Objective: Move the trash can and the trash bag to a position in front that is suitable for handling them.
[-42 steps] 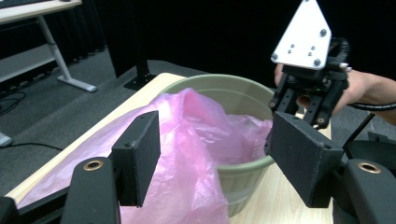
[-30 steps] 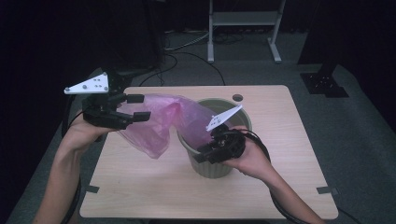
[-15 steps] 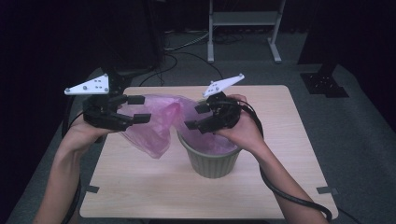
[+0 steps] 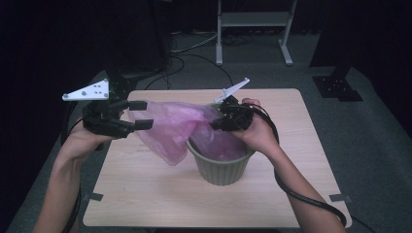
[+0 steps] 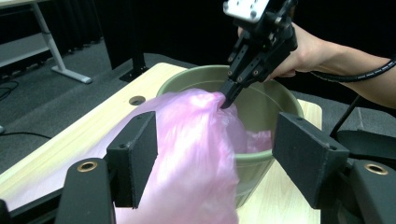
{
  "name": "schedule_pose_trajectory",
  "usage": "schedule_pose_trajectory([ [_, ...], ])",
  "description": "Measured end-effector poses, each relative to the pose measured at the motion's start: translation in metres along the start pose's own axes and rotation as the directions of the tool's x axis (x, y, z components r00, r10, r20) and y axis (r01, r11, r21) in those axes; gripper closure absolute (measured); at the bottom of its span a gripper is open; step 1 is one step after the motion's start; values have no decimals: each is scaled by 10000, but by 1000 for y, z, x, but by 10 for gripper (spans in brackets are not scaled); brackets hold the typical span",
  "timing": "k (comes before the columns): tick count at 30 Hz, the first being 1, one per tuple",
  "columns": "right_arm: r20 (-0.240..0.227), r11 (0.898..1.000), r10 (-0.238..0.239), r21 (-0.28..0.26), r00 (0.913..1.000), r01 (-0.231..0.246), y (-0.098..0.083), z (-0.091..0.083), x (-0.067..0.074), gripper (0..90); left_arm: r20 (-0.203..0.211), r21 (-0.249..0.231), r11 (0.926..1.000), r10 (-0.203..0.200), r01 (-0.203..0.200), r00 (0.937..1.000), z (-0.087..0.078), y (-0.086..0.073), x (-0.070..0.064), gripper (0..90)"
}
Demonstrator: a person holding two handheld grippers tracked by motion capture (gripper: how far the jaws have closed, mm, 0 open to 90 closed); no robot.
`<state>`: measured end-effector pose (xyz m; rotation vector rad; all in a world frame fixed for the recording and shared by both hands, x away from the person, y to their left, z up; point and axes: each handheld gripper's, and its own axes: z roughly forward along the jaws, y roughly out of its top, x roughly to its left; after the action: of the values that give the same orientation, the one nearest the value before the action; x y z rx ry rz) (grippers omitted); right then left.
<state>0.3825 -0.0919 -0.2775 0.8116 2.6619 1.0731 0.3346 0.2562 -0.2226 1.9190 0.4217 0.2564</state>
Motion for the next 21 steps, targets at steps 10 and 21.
schedule_pose_trajectory([
  [10,-756,9990,432,160,9962,-422,-22,-20,-19,578,-93,7,9998,-187,187,9998,-1,-6,4,295],
  [21,-1143,9925,-903,-922,9893,799,13,-22,4,402,-113,34,9995,-323,324,9994,-5,-12,7,294],
])
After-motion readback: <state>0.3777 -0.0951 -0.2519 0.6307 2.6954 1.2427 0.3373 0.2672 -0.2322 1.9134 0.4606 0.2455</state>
